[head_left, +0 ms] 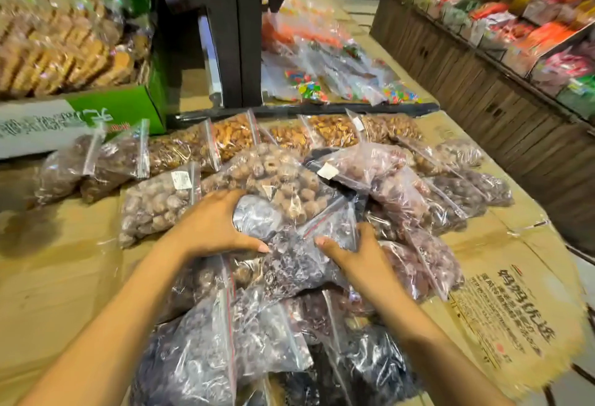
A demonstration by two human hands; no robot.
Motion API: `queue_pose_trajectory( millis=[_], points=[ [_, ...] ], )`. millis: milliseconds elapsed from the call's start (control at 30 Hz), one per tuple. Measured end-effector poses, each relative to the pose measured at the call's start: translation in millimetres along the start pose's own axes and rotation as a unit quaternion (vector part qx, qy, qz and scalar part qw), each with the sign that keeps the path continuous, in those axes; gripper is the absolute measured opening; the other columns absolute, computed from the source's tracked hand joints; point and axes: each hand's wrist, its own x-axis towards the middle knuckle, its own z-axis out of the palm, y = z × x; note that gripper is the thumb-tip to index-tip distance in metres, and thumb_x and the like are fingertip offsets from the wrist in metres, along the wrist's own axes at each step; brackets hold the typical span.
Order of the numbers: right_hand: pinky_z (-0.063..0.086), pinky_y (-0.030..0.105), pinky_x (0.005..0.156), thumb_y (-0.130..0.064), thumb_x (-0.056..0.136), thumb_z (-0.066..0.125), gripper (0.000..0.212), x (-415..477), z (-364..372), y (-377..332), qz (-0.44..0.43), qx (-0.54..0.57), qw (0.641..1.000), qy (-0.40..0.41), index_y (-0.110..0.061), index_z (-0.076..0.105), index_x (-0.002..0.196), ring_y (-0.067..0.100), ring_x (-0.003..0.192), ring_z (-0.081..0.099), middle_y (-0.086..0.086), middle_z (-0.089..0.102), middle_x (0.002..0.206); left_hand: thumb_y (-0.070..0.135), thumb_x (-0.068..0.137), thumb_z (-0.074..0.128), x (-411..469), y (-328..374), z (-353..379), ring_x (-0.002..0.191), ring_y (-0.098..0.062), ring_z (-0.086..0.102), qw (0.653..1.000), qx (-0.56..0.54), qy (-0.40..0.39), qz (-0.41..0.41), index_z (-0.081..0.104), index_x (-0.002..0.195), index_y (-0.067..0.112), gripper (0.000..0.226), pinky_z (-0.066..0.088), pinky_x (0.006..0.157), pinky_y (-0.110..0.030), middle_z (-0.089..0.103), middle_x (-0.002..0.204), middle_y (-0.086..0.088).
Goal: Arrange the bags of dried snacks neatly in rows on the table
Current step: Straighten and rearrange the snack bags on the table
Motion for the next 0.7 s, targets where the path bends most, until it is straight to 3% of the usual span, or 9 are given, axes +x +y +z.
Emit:
queue_pose_trajectory(
  millis=[67, 233, 433, 567, 700],
  points=[
    [0.041, 0.040, 0.096, -0.054, 0.075, 0.071, 0.099, -4.2, 2.9, -4.2, 0.001, 0.015, 1.000, 0.000, -0.025, 0.009, 0.147, 0.028, 0.121, 0.050, 0.010, 0.033, 0.151, 0.089, 0.042, 0.059, -0.8, -2.1, 2.4, 0.130, -0.024, 0.041, 1.000, -0.002, 0.024, 0.004, 0.031, 0.143, 0.026, 0.122, 0.035, 0.106, -0.041, 0.038, 0.149, -0.002],
    [0.026, 0.045, 0.112, -0.045, 0.074, 0.075, 0.104, -7.1, 9.4, -1.1, 0.010, 0.105, 0.994, 0.012, -0.027, 0.006, 0.150, 0.028, 0.142, 0.027, 0.005, 0.014, 0.160, 0.086, 0.048, 0.061, -8.1, -7.7, 15.2, 0.130, -0.022, 0.039, 0.993, -0.072, 0.090, -0.023, 0.036, 0.142, 0.027, 0.113, 0.034, 0.108, -0.044, 0.040, 0.145, -0.001],
    [0.025, 0.045, 0.113, -0.047, 0.076, 0.072, 0.103, -13.7, 12.6, 7.8, 0.005, 0.115, 0.993, 0.014, -0.025, 0.006, 0.151, 0.028, 0.144, 0.021, 0.005, 0.010, 0.160, 0.081, 0.050, 0.065, -40.1, -7.2, 20.4, 0.105, -0.012, 0.047, 0.968, -0.150, 0.199, -0.026, 0.053, 0.126, 0.026, 0.095, 0.042, 0.088, -0.031, 0.050, 0.111, 0.010],
    [0.025, 0.046, 0.112, -0.045, 0.081, 0.069, 0.098, -22.3, 10.8, 11.9, -0.009, 0.122, 0.992, 0.010, -0.023, 0.005, 0.152, 0.029, 0.144, 0.021, 0.005, 0.011, 0.160, 0.070, 0.048, 0.076, -88.2, -13.6, 16.3, 0.098, -0.005, 0.054, 0.936, -0.250, 0.245, -0.015, 0.056, 0.112, 0.032, 0.077, 0.042, 0.079, -0.016, 0.055, 0.109, 0.009],
    [0.027, 0.045, 0.112, -0.044, 0.080, 0.069, 0.097, -27.0, 14.1, 12.6, -0.018, 0.130, 0.991, 0.019, -0.019, 0.008, 0.151, 0.031, 0.142, 0.025, 0.008, 0.017, 0.159, 0.062, 0.046, 0.083, -147.5, -28.6, 8.8, 0.096, 0.008, 0.056, 0.912, -0.285, 0.293, -0.018, 0.058, 0.105, 0.041, 0.067, 0.043, 0.078, -0.014, 0.060, 0.107, 0.015]
  ],
)
